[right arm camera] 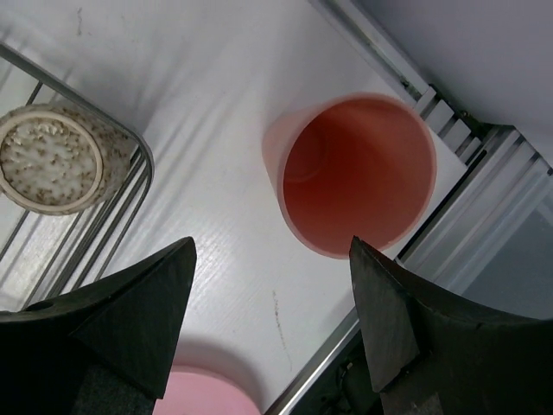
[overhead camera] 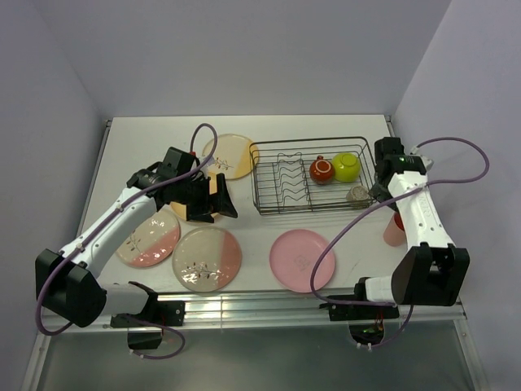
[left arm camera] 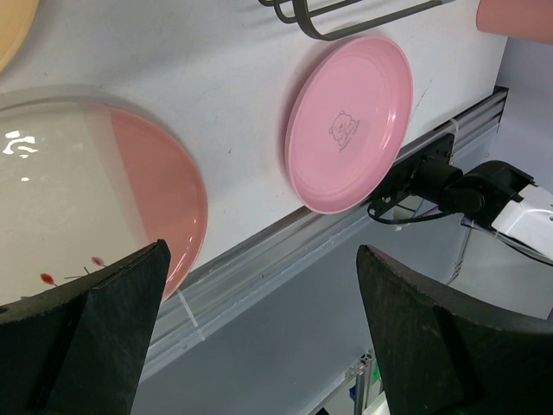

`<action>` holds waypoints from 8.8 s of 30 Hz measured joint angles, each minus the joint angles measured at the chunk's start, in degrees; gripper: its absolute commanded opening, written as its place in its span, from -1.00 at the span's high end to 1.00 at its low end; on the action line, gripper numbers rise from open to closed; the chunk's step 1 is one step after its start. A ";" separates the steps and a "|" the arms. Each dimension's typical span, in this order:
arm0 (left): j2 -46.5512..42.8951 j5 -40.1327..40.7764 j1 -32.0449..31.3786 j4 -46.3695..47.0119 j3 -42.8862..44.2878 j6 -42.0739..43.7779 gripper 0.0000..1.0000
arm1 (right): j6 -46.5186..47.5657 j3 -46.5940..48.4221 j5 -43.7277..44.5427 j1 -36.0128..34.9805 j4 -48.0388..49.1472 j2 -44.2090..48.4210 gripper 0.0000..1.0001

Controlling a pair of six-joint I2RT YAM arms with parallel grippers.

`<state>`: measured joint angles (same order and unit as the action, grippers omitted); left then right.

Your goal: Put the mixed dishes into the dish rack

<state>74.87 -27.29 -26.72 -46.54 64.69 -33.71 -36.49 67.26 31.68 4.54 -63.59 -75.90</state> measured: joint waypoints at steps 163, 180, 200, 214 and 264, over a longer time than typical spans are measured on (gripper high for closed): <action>52.24 23.26 -23.15 0.87 66.60 3.10 1.00 | -2.62 26.03 -48.57 -8.02 -14.43 33.20 -0.59; 59.56 25.90 -28.02 0.85 68.98 4.39 1.00 | -2.19 22.49 -47.32 -8.00 -14.49 33.09 -0.58; 63.49 24.48 -29.53 2.99 71.71 5.64 -0.98 | -1.92 21.20 -47.10 -8.00 -14.51 33.86 -0.58; 63.49 23.34 -29.53 6.05 71.93 6.08 -0.98 | -0.87 20.28 -47.19 -8.00 -14.58 33.83 -0.58; 21.22 37.00 8.46 0.15 31.74 1.51 -0.84 | -1.95 1.84 -56.02 -16.28 7.02 25.99 -0.57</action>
<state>96.09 9.72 -18.26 -46.39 96.42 -32.21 -38.44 69.10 -24.34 -11.75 -56.58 -49.91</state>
